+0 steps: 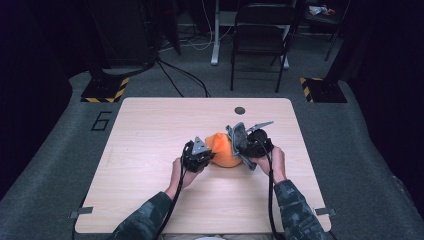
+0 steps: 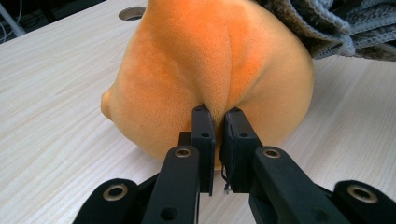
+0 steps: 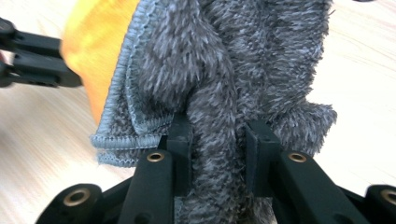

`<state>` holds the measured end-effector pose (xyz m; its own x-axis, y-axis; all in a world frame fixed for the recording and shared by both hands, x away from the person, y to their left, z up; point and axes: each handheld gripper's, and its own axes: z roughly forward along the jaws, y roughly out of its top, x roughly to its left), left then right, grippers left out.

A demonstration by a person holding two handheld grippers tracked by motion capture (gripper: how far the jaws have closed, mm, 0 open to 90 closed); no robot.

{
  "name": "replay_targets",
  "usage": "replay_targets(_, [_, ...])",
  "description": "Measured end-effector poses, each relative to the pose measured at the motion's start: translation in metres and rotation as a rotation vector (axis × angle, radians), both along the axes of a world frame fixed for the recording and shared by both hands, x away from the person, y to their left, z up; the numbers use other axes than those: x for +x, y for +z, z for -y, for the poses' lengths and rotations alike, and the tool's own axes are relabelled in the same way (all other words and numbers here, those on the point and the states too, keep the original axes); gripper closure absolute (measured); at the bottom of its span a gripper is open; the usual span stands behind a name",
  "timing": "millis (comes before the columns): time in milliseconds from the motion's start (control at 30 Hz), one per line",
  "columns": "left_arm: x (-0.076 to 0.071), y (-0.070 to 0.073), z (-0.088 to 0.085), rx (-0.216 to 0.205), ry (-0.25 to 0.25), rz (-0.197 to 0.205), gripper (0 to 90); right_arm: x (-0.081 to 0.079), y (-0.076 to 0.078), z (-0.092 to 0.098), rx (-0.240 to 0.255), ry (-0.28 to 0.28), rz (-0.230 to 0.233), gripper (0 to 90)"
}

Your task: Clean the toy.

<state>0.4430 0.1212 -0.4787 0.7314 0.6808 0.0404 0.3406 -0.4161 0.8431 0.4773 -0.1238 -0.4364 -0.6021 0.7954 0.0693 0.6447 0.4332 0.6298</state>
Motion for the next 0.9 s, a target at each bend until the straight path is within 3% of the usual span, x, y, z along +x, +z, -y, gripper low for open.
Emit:
replay_targets(333, [0.001,-0.001,-0.001,0.002,-0.001,0.004,83.8,0.006,-0.016,0.012,-0.016,-0.041,-0.046,69.8])
replay_targets(567, [0.001,-0.002,-0.001,-0.004,0.003,0.005,83.8,0.011,-0.038,0.016,-0.068,-0.087,-0.106,70.7])
replay_targets(633, [0.001,-0.002,-0.001,-0.006,0.002,0.002,83.8,0.013,-0.042,0.016,-0.086,-0.091,-0.105,70.9])
replay_targets(767, [0.001,-0.001,-0.002,-0.003,-0.001,-0.002,83.8,0.013,-0.036,0.02,-0.099,-0.099,-0.089,71.1])
replay_targets(900, [0.0,-0.001,-0.001,-0.006,-0.005,0.005,83.7,0.009,-0.014,0.023,-0.058,-0.098,-0.036,71.2])
